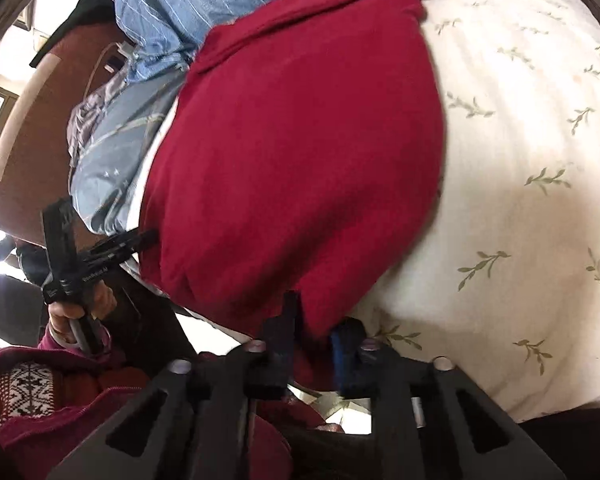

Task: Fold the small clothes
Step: 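Grasp the hem end of the red strip with both grippers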

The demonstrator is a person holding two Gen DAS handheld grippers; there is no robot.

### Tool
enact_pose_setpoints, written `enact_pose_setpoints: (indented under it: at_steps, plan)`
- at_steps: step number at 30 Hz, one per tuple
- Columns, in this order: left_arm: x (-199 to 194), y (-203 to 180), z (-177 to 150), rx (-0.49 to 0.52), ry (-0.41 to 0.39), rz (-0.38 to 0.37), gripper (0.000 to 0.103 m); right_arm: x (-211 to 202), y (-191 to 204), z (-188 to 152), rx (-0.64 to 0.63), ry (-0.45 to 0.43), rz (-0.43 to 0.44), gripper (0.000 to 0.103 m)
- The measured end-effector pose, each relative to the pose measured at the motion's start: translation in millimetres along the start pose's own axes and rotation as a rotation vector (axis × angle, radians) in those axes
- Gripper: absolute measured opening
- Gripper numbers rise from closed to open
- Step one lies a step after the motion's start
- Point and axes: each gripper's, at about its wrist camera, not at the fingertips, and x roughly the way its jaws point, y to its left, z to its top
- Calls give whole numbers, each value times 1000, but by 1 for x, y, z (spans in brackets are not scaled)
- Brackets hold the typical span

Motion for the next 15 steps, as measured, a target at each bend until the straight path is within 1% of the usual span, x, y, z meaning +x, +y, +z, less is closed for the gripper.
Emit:
enact_pose_setpoints:
  at_steps: [1, 2, 3, 4, 5, 6, 9, 12, 15]
  plan:
    - [0, -1, 0, 0, 0, -6, 35, -1, -3, -2, -9, 1, 2, 29]
    - [-1, -1, 1, -2, 2, -18, 30, 0, 0, -2, -25, 1, -3, 29]
    - [-2, -1, 2, -4, 9, -48, 18, -2, -1, -1, -29, -3, -3, 27]
    - [-3, -2, 4, -3, 15, -67, 14, -6, -2, 0, -23, -22, 14, 18]
    - [-4, -2, 6, 2, 17, -76, 13, -11, -2, 3, -12, -44, 38, 13]
    - [-6, -1, 8, 6, 20, -87, 12, -16, -3, 5, -7, -59, 55, 13]
    - [-13, 8, 16, -27, 20, -156, 11, -30, 4, 12, -32, -117, 84, 11]
    - [-26, 19, 29, -51, -16, -193, 11, -46, 13, 23, -75, -182, 122, 11]
    - [-36, 22, 43, -61, -55, -217, 11, -58, 14, 41, -85, -252, 129, 11]
